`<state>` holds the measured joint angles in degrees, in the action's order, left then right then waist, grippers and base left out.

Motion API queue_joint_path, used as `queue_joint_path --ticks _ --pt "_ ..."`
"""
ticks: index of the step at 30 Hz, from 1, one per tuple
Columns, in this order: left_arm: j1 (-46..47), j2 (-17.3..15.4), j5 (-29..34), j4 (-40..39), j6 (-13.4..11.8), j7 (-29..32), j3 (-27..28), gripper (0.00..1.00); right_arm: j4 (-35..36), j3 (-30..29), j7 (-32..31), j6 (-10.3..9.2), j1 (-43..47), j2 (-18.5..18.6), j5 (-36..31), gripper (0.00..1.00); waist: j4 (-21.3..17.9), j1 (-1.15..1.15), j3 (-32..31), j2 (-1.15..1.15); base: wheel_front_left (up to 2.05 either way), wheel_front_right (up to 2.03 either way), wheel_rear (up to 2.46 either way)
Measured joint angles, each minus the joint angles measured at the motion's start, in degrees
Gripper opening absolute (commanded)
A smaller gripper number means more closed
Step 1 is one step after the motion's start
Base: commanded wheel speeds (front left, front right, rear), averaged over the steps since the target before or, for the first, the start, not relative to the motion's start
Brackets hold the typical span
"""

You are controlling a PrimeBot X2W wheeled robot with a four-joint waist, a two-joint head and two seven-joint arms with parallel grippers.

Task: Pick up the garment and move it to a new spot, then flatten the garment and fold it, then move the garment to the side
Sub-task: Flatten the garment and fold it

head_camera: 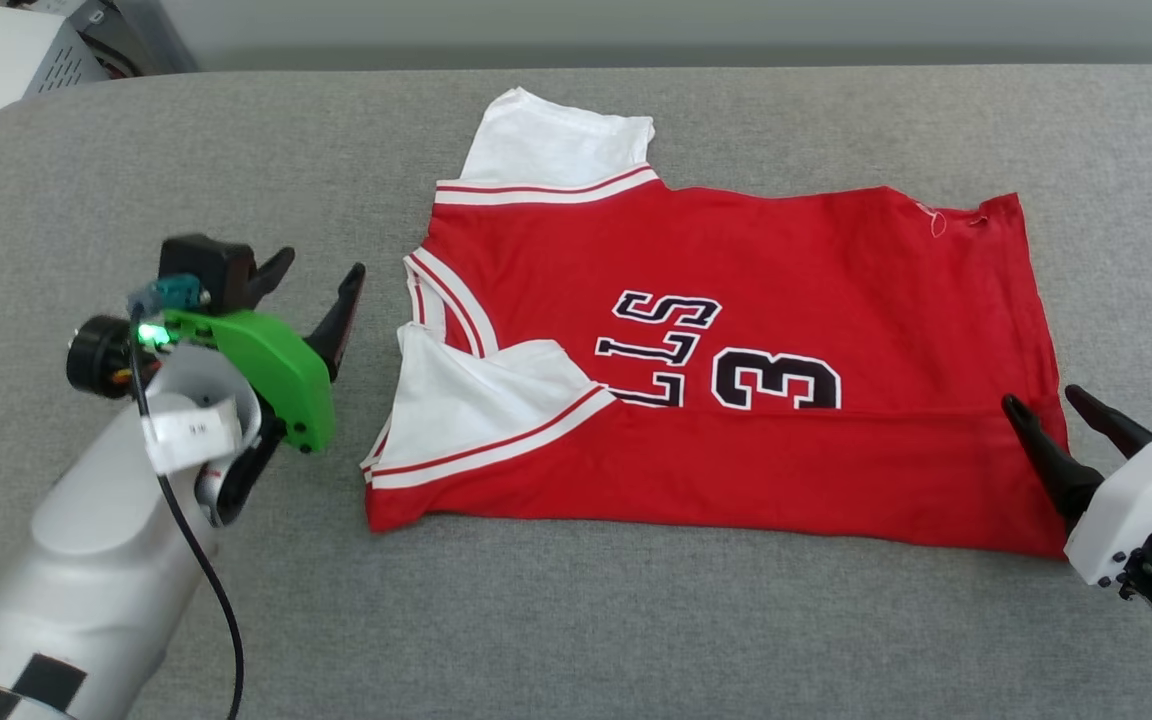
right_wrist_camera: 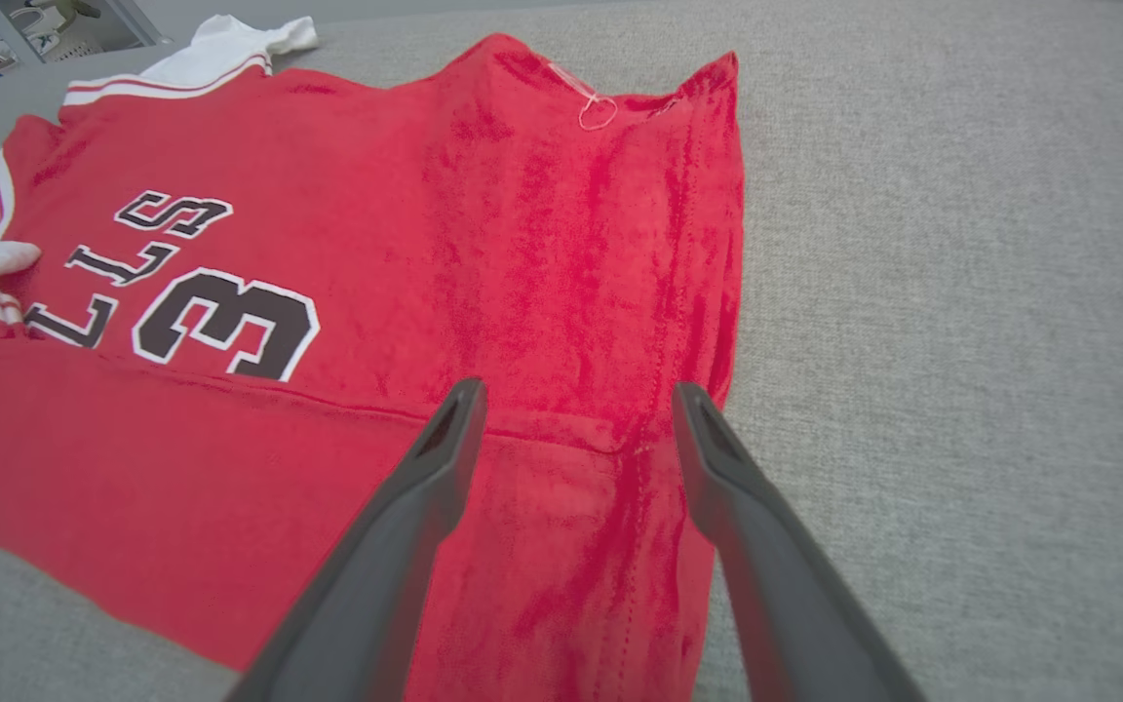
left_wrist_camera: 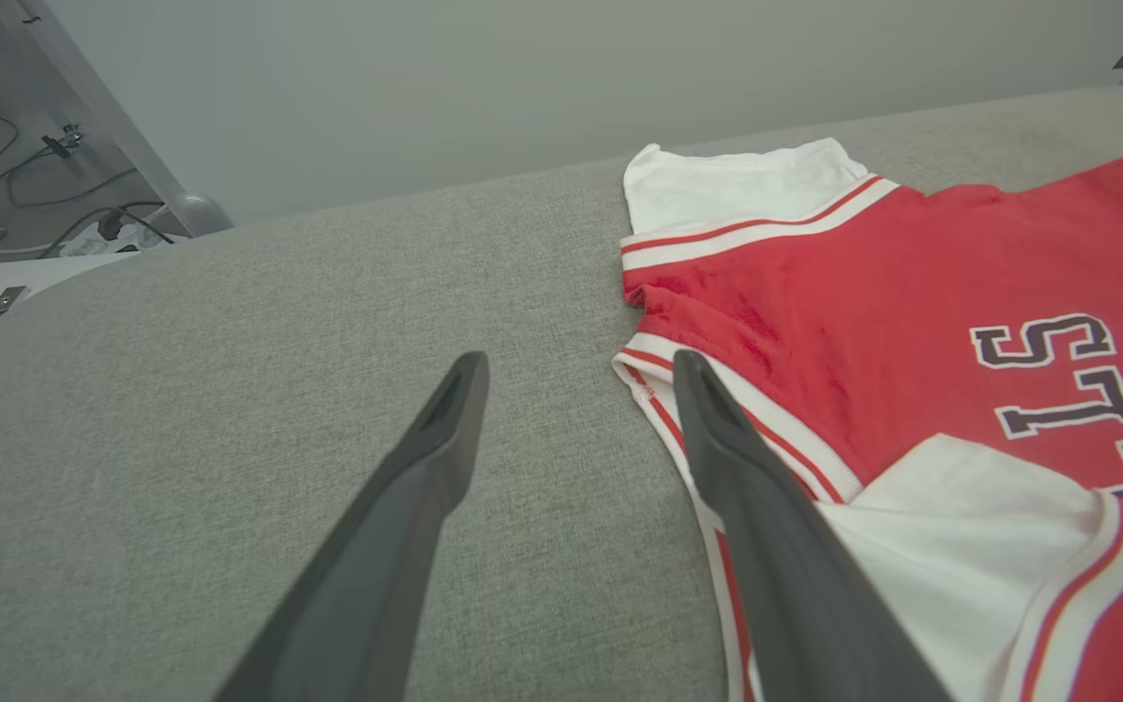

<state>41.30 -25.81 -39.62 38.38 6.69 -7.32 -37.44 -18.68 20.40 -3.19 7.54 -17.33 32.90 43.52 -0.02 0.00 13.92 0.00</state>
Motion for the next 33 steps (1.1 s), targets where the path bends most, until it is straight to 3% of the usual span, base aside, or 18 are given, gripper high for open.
queue_joint_path --ticks 2,10,14,19,28,29,30,31,33 --pt "1.9 -1.3 -2.1 -1.9 0.2 5.4 -0.3 1.00 1.1 -0.3 -0.1 0.00 0.6 0.1 -0.4 1.00 0.4 0.00 -0.5 0.00 0.00 0.00 0.00" --pt "4.0 -4.7 -15.5 -10.1 0.6 36.8 -7.4 1.00 3.8 -2.1 -2.1 0.00 2.0 -0.3 -2.3 1.00 1.2 0.00 -1.6 0.00 0.00 0.00 0.00" --pt "4.0 -7.1 -19.5 -12.0 0.6 45.4 -10.5 1.00 4.7 -2.2 -3.6 0.00 2.0 -0.9 -2.7 1.00 0.7 0.00 -1.3 0.00 0.00 0.00 0.00" --pt "3.9 -7.9 -20.7 -11.7 0.6 49.7 -13.4 1.00 5.4 -2.1 -4.9 0.00 2.0 -1.5 -3.1 1.00 -0.1 0.00 -0.4 0.00 0.00 0.00 0.00" --pt "2.9 -7.4 -22.0 -7.5 0.6 49.7 -15.5 1.00 5.4 -1.2 -5.9 0.00 0.7 -2.2 -3.4 1.00 -2.0 0.00 2.0 0.00 0.00 0.00 0.00" --pt "2.9 -7.4 -22.1 -7.5 0.6 49.6 -15.5 0.66 5.4 -1.2 -5.9 0.00 0.6 -2.2 -3.4 1.00 -2.1 0.00 2.1 0.00 0.00 0.00 0.00" --pt "2.9 -7.5 -22.3 -7.4 0.6 49.2 -15.5 0.25 5.4 -1.2 -5.9 0.00 0.5 -2.2 -3.4 1.00 -2.2 0.00 2.1 0.00 0.00 0.00 0.00" --pt "2.8 -7.5 -22.6 -7.4 0.6 48.6 -15.6 0.00 5.3 -1.1 -5.9 0.00 0.5 -2.1 -3.4 1.00 -2.3 0.00 2.0 0.00 0.00 0.00 0.00" --pt "2.8 -7.5 -22.7 -7.6 0.6 46.9 -16.1 0.00 5.4 -1.1 -5.9 0.00 0.4 -1.9 -3.5 1.00 -2.2 0.00 1.6 0.00 0.00 0.00 0.00"
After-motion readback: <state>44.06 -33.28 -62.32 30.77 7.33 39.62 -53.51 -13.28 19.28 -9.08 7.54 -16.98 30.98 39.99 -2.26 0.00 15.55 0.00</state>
